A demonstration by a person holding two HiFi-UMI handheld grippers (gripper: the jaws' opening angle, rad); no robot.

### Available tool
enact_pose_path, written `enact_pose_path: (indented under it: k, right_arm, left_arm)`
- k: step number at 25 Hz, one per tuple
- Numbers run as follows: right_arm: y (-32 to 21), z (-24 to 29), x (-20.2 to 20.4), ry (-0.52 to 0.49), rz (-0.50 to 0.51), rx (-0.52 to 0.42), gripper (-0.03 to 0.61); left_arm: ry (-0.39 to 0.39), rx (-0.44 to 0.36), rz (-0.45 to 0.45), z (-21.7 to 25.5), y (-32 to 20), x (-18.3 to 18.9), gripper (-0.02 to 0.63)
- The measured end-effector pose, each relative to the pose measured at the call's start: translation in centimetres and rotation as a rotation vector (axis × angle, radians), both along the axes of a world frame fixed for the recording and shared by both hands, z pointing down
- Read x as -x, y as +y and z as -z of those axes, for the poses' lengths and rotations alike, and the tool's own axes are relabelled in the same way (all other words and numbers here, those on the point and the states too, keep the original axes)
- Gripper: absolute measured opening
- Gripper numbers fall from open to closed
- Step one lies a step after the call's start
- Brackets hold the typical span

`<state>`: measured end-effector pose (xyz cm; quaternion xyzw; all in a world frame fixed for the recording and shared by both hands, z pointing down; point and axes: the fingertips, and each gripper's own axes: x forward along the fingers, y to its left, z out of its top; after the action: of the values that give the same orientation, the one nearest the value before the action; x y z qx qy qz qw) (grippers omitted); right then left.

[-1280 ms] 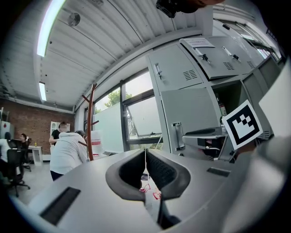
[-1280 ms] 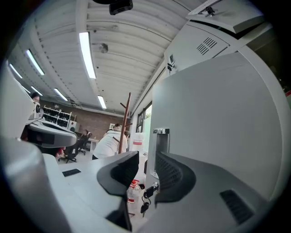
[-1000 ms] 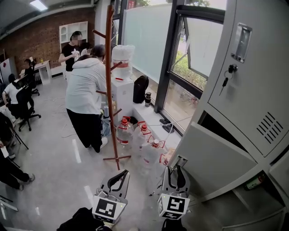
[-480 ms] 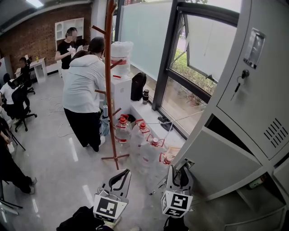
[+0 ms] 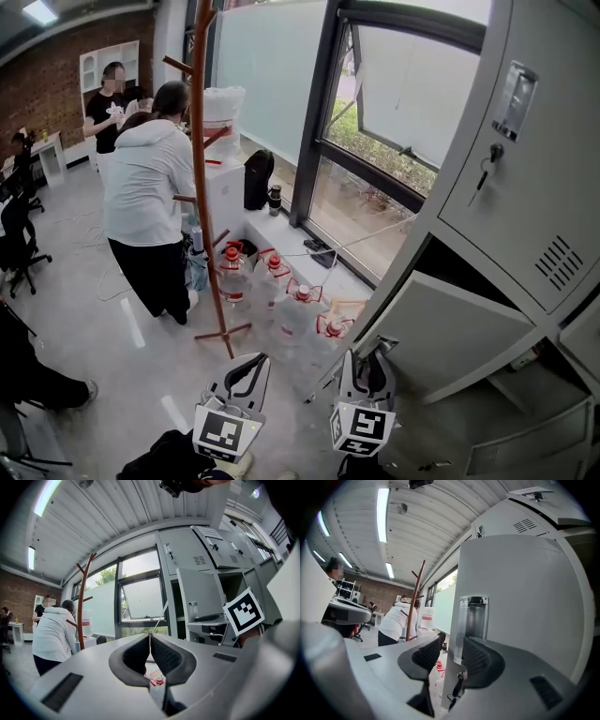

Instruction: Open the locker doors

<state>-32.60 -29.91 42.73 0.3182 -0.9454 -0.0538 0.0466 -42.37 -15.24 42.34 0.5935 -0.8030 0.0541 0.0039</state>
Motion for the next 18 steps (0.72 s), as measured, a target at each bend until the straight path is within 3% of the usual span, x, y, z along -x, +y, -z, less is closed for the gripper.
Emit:
enact_pose_path:
  k: [11,18]
  right_arm:
    - [3.4,0.0,-2.3,-0.01,-0.174,0.003,0.129]
    - [5.5,-0.1,-4.1,-0.003,-0.218,0.017,0.133]
  left_arm:
    - [-0.012,-0.038,-0.205,1.1,-0.3,0.0,0.026]
    - [-0.015,-0.059,-0.326,1.3,-0.9,-1.7,0.026]
